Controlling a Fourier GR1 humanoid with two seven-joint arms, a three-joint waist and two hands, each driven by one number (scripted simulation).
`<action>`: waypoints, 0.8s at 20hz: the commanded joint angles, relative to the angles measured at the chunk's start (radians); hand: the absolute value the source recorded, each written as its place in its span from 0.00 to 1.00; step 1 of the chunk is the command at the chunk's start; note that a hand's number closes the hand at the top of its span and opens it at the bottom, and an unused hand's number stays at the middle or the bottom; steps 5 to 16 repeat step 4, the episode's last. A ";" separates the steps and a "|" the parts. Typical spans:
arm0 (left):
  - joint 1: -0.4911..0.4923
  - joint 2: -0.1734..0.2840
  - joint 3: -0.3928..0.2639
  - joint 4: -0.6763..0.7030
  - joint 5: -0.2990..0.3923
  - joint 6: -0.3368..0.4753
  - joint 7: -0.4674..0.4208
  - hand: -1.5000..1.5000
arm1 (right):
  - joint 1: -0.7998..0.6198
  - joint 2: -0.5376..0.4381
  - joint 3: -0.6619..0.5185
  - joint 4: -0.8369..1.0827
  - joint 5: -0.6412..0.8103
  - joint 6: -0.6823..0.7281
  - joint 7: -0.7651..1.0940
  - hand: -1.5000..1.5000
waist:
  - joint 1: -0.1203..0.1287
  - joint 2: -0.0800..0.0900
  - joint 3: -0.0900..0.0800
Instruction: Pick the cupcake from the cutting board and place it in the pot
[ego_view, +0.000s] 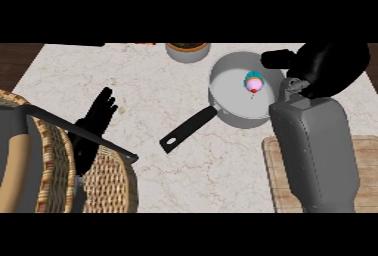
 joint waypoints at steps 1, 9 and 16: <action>0.003 -0.024 0.006 0.003 0.021 0.007 -0.003 0.50 | -0.017 0.005 0.037 -0.049 0.135 -0.222 0.247 0.00 | -0.015 -0.005 0.002; 0.004 0.009 0.039 -0.009 0.040 -0.012 0.012 0.50 | 0.001 0.005 0.009 -0.104 0.216 -0.226 0.262 0.00 | -0.026 -0.010 0.002; 0.004 0.009 0.039 -0.009 0.040 -0.012 0.012 0.50 | 0.001 0.005 0.009 -0.104 0.216 -0.226 0.262 0.00 | -0.026 -0.010 0.002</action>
